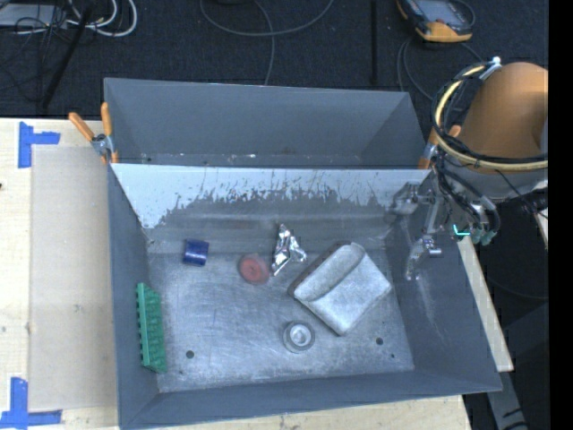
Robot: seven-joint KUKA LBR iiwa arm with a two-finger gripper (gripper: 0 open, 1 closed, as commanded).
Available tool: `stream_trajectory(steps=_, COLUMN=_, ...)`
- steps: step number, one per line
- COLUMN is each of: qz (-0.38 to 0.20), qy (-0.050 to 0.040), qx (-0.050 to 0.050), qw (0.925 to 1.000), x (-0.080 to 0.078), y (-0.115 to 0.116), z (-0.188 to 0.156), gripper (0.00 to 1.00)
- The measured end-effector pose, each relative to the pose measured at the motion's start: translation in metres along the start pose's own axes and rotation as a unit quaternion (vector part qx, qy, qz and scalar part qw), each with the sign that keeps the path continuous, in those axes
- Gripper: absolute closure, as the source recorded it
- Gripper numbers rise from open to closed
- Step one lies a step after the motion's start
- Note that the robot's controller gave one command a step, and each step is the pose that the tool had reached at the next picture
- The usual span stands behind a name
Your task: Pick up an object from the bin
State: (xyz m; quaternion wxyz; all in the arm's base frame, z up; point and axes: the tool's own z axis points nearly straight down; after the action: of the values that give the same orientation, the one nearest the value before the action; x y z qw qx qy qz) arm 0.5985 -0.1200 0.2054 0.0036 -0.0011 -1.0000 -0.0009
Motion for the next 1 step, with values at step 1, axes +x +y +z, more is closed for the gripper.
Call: stream_trajectory(steps=1, qz=-0.023, qy=0.0002, qx=-0.002, qw=0.9997, x=-0.0137, y=0.0927, z=0.0845, gripper=0.00)
